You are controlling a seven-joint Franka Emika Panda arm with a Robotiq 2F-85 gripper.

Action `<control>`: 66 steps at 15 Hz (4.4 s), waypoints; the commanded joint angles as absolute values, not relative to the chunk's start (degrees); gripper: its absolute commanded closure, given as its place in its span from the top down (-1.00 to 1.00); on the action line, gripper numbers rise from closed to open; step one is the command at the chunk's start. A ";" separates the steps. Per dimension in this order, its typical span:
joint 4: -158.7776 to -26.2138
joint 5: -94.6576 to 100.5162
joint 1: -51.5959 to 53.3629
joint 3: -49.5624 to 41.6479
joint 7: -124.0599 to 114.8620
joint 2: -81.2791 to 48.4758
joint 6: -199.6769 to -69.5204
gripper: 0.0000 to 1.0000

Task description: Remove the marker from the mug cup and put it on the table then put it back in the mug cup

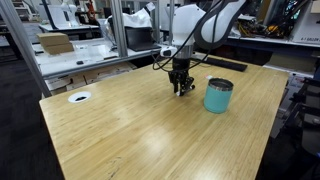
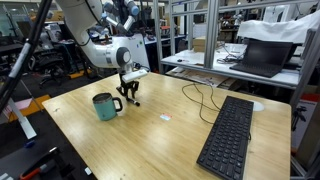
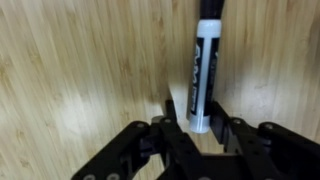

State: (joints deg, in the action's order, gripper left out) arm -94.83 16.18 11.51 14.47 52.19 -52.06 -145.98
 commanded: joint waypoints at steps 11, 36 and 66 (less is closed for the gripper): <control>-94.40 12.82 11.08 16.00 49.50 -49.14 -143.41 -0.90; -119.45 2.51 8.11 22.59 33.00 -28.21 -158.84 -0.90; -140.27 -2.70 -9.94 37.89 29.32 -25.75 -186.18 0.90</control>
